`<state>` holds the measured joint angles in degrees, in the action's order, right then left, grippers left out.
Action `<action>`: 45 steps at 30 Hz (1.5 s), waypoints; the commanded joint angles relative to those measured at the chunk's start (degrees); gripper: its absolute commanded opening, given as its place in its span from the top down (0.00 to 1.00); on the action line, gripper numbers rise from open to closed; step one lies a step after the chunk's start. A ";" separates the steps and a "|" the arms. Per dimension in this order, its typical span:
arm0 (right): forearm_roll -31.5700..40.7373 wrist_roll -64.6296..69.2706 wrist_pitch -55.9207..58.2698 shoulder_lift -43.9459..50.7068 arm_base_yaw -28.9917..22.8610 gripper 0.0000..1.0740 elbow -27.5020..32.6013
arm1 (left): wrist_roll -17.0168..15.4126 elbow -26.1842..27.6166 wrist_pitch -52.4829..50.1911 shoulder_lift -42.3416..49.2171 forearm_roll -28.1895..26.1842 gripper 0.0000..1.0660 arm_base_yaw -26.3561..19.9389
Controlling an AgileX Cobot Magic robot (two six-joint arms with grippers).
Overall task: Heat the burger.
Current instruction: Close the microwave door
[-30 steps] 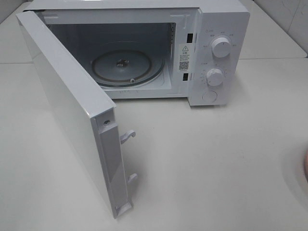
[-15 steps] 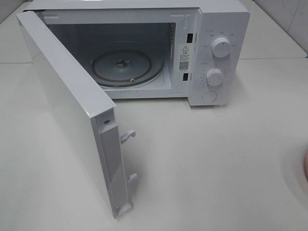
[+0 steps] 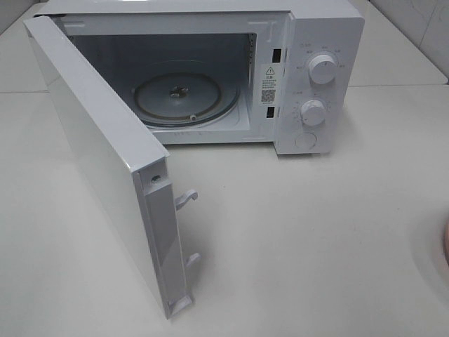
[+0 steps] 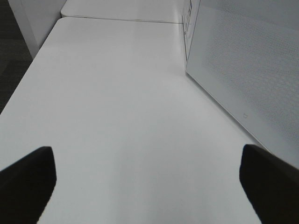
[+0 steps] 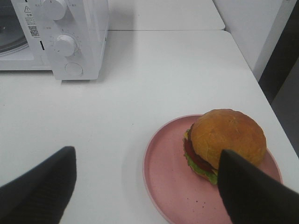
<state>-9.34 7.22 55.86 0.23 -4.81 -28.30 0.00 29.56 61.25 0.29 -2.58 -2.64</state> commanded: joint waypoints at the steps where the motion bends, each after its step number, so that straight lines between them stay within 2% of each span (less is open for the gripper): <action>1: 0.11 -0.11 -0.63 2.01 0.34 0.30 0.06 | 0.00 0.06 -0.23 0.63 -0.69 0.06 -0.23; 7: 0.11 -0.11 -0.63 2.01 0.34 0.30 0.06 | 0.46 1.38 -2.64 -1.09 -1.89 0.06 -0.23; 13: 0.11 -0.11 -0.63 2.01 0.34 0.30 0.06 | 0.52 1.60 -9.40 -4.24 -1.95 0.06 -0.23; 18: 0.06 -0.06 -0.63 2.01 0.34 0.30 0.06 | 0.52 1.43 -16.56 -8.19 -1.83 0.11 -0.23; 20: 0.06 -0.06 -0.63 2.01 0.34 0.30 0.06 | 0.46 0.69 -21.83 -11.97 -1.89 0.22 -0.23; 21: 0.06 -0.06 -0.63 2.01 0.34 0.30 0.06 | 0.46 0.69 -21.83 -11.97 -1.89 0.22 -0.23; 22: 0.06 -0.06 -0.63 2.01 0.34 0.30 0.06 | 0.46 0.34 -23.20 -12.83 -1.89 0.36 -0.23; 23: 0.06 -0.06 -0.63 2.01 0.34 0.30 0.06 | 0.46 0.34 -23.20 -12.83 -1.89 0.36 -0.23; 25: 0.06 -0.06 -0.63 2.01 0.34 0.30 0.06 | 0.00 -0.23 -26.13 -15.87 -3.72 0.71 -0.23; 26: 0.06 -0.06 -0.63 2.01 0.34 0.30 0.06 | 0.00 -0.23 -26.13 -15.87 -3.72 0.71 -0.23; 27: 0.06 -0.06 -0.63 2.01 0.34 0.30 0.06 | 0.00 -0.23 -26.93 -16.62 -4.13 0.78 -0.23; 28: 0.06 -0.06 -0.63 2.01 0.34 0.30 0.06 | 0.00 -0.23 -29.39 -18.62 -4.47 0.95 -0.23; 29: 0.06 -0.06 -0.63 2.01 0.34 0.30 0.06 | 0.00 -0.23 -29.39 -18.62 -4.47 0.95 -0.23; 30: 0.06 -0.06 -0.63 2.01 0.34 0.30 0.06 | 0.00 -0.23 -30.42 -19.71 -4.47 1.00 -0.23; 36: 0.06 -0.06 -0.63 2.01 0.34 0.30 0.06 | 0.29 -1.03 -40.16 -25.55 -4.07 1.00 -0.23; 38: 0.06 -0.06 -0.63 2.01 0.34 0.30 0.06 | 0.46 -3.44 -51.57 -31.00 -4.13 1.00 -0.23; 39: 0.06 -0.06 -0.63 2.01 0.34 0.30 0.06 | 0.46 -3.44 -51.57 -31.00 -4.13 1.00 -0.23; 41: 0.06 -0.06 -0.63 2.01 0.34 0.30 0.06 | 0.46 -5.73 -59.82 -34.38 -4.13 1.00 -0.23; 45: 0.06 -0.06 -0.63 2.01 0.34 0.30 0.06 | 0.46 -7.39 -66.69 -37.41 -4.13 1.00 -0.23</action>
<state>-9.34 7.22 55.86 0.23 -4.81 -28.30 0.34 22.40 -2.69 -37.01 -6.25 -2.64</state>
